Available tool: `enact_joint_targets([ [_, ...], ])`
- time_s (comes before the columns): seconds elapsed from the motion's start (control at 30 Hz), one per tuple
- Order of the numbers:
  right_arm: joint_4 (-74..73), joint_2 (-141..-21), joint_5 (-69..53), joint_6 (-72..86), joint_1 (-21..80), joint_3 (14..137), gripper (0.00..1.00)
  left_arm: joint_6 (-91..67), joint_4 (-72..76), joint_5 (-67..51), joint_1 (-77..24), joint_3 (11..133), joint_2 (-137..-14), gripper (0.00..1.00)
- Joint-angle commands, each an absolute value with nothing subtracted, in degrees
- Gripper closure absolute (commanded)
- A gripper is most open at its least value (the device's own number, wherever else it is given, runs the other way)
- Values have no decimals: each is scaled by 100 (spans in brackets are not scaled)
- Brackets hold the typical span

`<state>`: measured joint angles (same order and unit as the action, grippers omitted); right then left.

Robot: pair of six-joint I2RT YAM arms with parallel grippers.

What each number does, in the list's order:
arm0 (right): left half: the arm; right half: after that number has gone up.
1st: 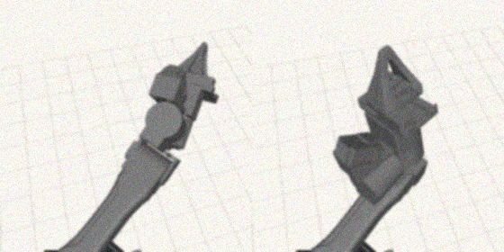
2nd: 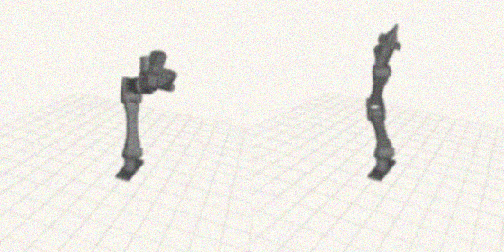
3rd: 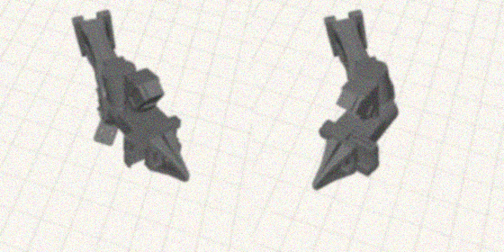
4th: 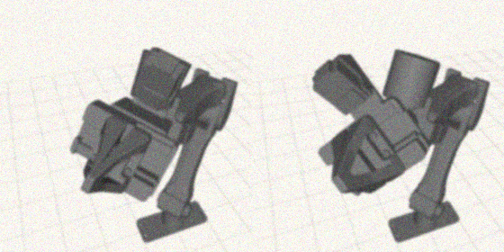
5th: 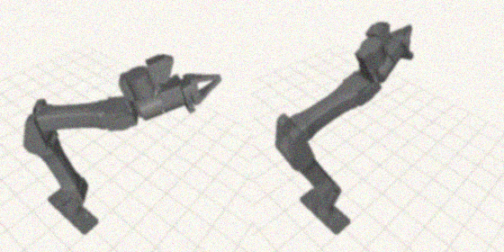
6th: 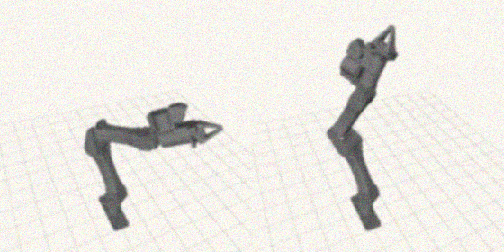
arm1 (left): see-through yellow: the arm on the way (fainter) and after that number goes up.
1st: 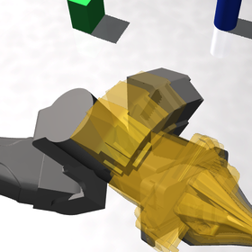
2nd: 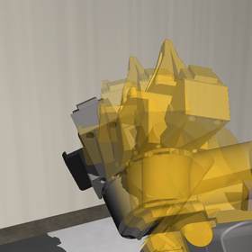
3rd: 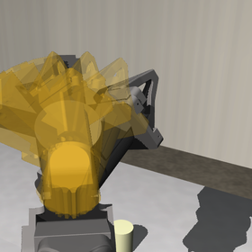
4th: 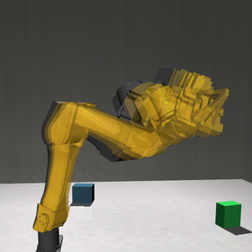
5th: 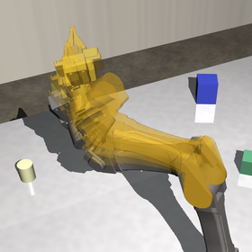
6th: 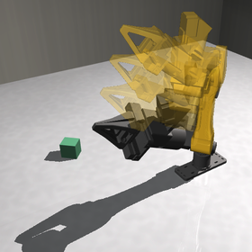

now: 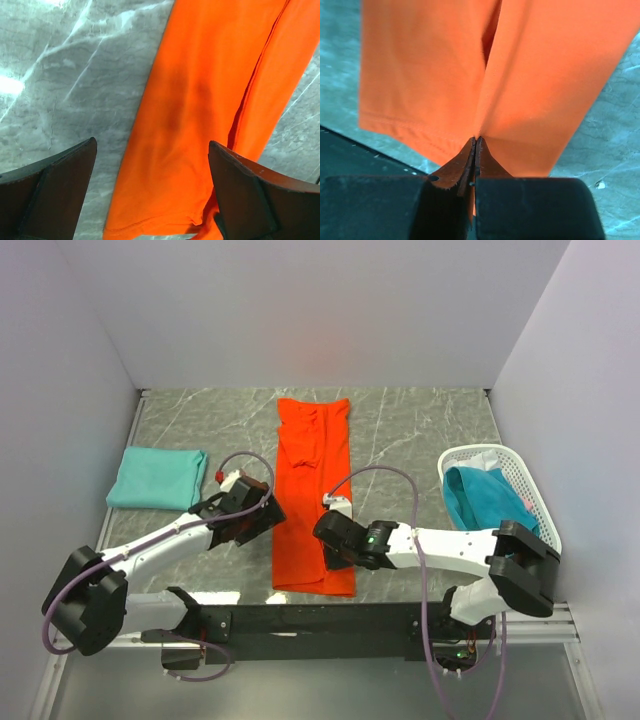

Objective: Fold and stack the t-shirts
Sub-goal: Fold the tshirt

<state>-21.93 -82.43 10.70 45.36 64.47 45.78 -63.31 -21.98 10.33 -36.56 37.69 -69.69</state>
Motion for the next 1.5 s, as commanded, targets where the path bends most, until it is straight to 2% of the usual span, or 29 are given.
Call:
enact_joint_targets([
  [0.0, -2206, -7910, 1160, 4605, 6451, 4737, 100, -6434, -2031, 976, -3709, 3727, -6934, 1],
  [0.33, -1978, -8358, 800, 4553, 6442, 4948, 99, -6390, -2030, 800, -3779, 3893, -7198, 1],
  [0.5, -1855, -8745, 1028, 4816, 6443, 5150, 97, -6451, -2197, 826, -3832, 3911, -7058, 1],
  [0.6, -1854, -8850, 1151, 4992, 6442, 5203, 87, -6556, -2329, 791, -3902, 3797, -6944, 0],
  [0.63, -1898, -8851, 1195, 5027, 6442, 5221, 71, -6583, -2373, 782, -3946, 3771, -6900, 1],
  [0.73, -2083, -8781, 1256, 5019, 6442, 5247, 56, -6697, -2522, 791, -4016, 3639, -6768, 1],
  [1.03, -2302, -7219, 1168, 5114, 6513, 4448, 41, -7206, -2610, 484, -4657, 3103, -6504, 1],
  [1.2, -2838, -6575, 1468, 5457, 6486, 3824, 38, -7794, -2663, 615, -5333, 3006, -6679, 1],
  [1.4, -2259, -6126, 730, 5581, 6486, 3156, 41, -8270, -3313, 966, -5572, 2892, -6566, 1],
  [1.47, -2198, -6126, 668, 5598, 6495, 3068, 42, -8358, -3410, 984, -5581, 2804, -6391, 4],
])
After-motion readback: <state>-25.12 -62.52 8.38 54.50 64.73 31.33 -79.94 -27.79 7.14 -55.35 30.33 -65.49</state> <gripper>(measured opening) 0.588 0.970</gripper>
